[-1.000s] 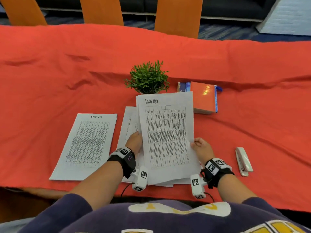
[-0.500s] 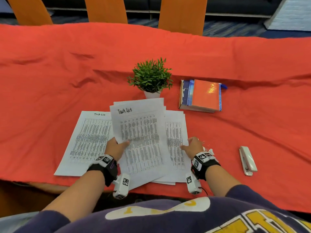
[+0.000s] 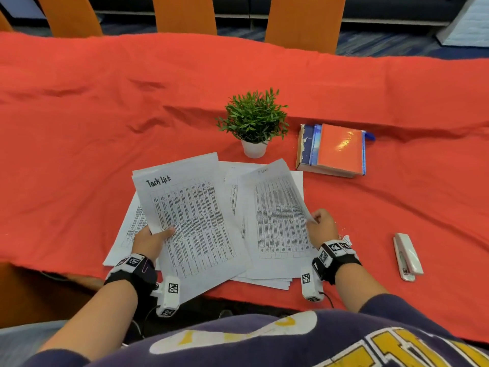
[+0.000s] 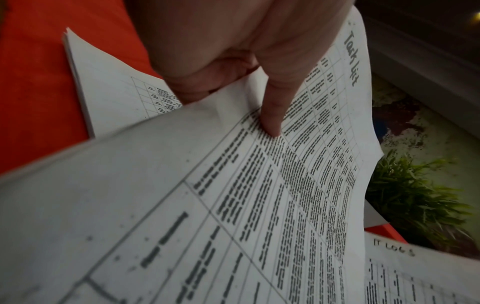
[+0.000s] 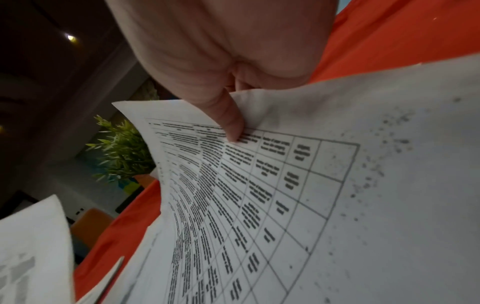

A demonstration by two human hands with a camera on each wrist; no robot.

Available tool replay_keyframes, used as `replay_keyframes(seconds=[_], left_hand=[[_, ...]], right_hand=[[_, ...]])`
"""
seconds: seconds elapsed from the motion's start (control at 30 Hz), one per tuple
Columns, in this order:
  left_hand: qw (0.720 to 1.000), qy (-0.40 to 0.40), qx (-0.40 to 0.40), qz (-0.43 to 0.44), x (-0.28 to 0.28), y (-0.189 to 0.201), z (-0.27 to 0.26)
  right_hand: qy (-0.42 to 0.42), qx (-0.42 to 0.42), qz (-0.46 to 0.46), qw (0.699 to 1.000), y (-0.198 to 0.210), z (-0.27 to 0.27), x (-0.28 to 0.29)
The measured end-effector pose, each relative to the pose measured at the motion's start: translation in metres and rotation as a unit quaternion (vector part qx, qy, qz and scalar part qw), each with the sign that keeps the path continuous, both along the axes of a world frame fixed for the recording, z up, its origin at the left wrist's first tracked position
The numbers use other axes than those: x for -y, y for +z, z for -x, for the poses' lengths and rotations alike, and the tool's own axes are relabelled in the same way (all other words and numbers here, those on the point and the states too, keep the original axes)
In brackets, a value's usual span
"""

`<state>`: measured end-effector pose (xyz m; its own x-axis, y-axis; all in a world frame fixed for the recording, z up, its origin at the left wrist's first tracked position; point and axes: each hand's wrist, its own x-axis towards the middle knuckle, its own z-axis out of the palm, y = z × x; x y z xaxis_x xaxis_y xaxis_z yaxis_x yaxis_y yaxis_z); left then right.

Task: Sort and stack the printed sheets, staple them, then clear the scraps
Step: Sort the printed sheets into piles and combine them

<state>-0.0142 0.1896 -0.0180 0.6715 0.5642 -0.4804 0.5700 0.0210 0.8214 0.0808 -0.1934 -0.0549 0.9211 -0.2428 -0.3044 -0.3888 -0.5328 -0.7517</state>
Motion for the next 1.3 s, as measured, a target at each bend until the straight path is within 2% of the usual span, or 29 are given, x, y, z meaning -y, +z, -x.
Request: replay_keyframes(seconds=[0.07,0.2,0.3,0.37,0.47,0.57,0.73,0.9,1.1,1.3], left_hand=[[1.000,0.000,-0.001,0.009,-0.002,-0.002,-0.001],[1.000,-0.010,-0.006,0.009,-0.007,-0.005,-0.003],[1.000,-0.008,-0.011,0.004,-0.010,-0.006,-0.003],[1.000,-0.008,-0.016,0.001,-0.012,-0.006,-0.001],[1.000,-0.011,-0.024,-0.004,-0.014,-0.005,0.001],[1.000,-0.014,-0.024,-0.007,-0.017,-0.004,0.002],[1.000,-0.007,-0.017,0.003,-0.017,0.000,0.000],[1.000,-0.010,-0.012,0.016,-0.012,0.002,-0.007],[0.999,-0.023,0.002,0.023,0.000,0.003,-0.023],[0.999,-0.046,0.006,0.016,0.015,0.003,-0.040]], right_hand=[[0.016,0.013,-0.045,0.999,0.004,0.004,-0.007],[0.039,0.000,-0.061,0.997,0.002,0.011,-0.025],[0.076,-0.029,0.040,0.996,-0.008,0.012,-0.040],[0.071,-0.053,0.103,0.991,-0.015,0.011,-0.045],[0.069,-0.085,0.154,0.982,-0.021,0.008,-0.045],[0.058,-0.072,0.176,0.980,-0.025,0.005,-0.042],[0.031,-0.026,0.123,0.992,-0.029,0.002,-0.033],[-0.035,-0.011,0.003,0.999,-0.014,0.002,-0.016],[-0.023,0.012,0.035,0.999,-0.007,0.000,0.014],[-0.073,0.055,-0.047,0.995,0.010,0.002,0.052]])
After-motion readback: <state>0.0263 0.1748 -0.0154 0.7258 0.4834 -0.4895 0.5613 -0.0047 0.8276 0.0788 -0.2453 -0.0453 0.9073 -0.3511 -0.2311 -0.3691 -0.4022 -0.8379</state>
